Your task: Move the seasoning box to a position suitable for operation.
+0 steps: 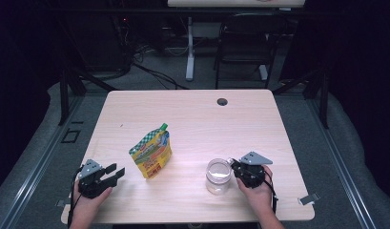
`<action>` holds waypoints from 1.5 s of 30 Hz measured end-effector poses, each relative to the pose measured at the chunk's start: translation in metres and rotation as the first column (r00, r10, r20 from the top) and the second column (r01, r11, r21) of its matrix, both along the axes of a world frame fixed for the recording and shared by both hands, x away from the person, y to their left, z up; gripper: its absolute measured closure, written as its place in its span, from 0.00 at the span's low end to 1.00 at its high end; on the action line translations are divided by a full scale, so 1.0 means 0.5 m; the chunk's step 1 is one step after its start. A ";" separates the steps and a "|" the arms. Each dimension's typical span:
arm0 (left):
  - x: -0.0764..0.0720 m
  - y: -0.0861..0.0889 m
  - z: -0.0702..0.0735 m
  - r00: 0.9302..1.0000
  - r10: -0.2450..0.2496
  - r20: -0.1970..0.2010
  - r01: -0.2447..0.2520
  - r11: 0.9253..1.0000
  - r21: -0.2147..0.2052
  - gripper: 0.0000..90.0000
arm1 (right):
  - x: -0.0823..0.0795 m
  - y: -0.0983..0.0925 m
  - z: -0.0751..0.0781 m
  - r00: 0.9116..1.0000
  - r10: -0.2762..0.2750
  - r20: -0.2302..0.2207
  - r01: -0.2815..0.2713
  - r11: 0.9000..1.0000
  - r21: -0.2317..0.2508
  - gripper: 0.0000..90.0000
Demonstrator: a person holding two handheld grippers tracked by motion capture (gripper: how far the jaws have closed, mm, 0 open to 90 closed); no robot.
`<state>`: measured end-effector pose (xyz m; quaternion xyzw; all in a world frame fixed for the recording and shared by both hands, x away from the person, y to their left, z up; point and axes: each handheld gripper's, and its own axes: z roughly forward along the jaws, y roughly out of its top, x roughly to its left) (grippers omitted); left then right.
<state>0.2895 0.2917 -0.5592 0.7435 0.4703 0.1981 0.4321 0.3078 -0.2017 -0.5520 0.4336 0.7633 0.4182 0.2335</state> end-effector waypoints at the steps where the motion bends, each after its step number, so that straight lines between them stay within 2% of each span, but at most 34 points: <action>1: 0.000 -0.001 0.000 1.000 -0.001 0.000 0.001 1.000 -0.001 0.62 | -0.001 0.002 0.000 1.000 -0.011 0.006 0.011 1.000 -0.004 0.94; 5: 0.000 -0.001 0.001 1.000 -0.007 -0.007 0.007 1.000 0.006 0.63 | -0.003 0.009 0.001 0.999 -0.042 0.022 0.042 0.999 -0.003 0.95; 8: 0.002 -0.004 0.001 1.000 -0.009 0.001 0.009 1.000 0.002 0.63 | -0.009 0.020 0.000 0.996 -0.075 0.047 0.076 0.997 -0.024 0.95; 14: 0.004 -0.009 0.004 1.000 -0.020 0.003 0.020 1.000 0.009 0.63 | -0.017 0.024 -0.003 0.990 -0.133 0.048 0.134 0.991 -0.027 0.96; 17: 0.005 -0.012 0.007 0.999 -0.027 0.016 0.027 1.000 -0.002 0.63 | -0.027 0.026 -0.002 0.988 -0.150 0.039 0.151 0.988 -0.035 0.95; 19: 0.007 -0.016 0.008 0.999 -0.034 0.020 0.034 0.999 0.007 0.63 | -0.033 0.024 0.000 0.988 -0.150 0.028 0.150 0.988 -0.032 0.94; 20: 0.008 -0.017 0.009 0.999 -0.038 0.013 0.038 0.999 0.010 0.63 | -0.037 0.022 0.000 0.988 -0.154 0.017 0.155 0.988 -0.011 0.93; 23: 0.015 -0.023 0.011 0.999 -0.044 0.014 0.044 0.999 0.006 0.62 | -0.048 0.015 0.002 0.989 -0.148 -0.012 0.147 0.989 -0.009 0.91; 27: 0.023 -0.027 0.011 0.999 -0.047 0.026 0.047 0.999 -0.008 0.62 | -0.064 0.005 0.008 0.991 -0.132 -0.008 0.132 0.991 0.006 0.90; 30: 0.034 -0.031 0.013 0.999 -0.046 0.029 0.046 0.999 -0.017 0.62 | -0.074 0.002 0.010 0.993 -0.114 -0.013 0.113 0.993 -0.017 0.85; 34: 0.044 -0.030 0.015 0.999 -0.033 0.028 0.034 0.999 -0.033 0.62 | -0.084 -0.008 0.016 0.995 -0.092 -0.027 0.092 0.996 0.021 0.82; 37: 0.048 -0.027 0.014 0.999 -0.027 0.022 0.028 0.999 -0.043 0.62 | -0.095 -0.017 0.029 0.996 -0.089 -0.012 0.090 0.995 0.034 0.80; 41: 0.045 -0.022 0.015 0.999 -0.019 0.027 0.020 0.999 -0.047 0.63 | -0.102 -0.033 0.048 0.994 -0.108 0.013 0.107 0.991 0.079 0.76; 45: 0.040 -0.018 0.014 1.000 -0.011 0.023 0.012 0.999 -0.052 0.63 | -0.090 -0.039 0.058 0.991 -0.132 0.022 0.129 0.986 0.106 0.74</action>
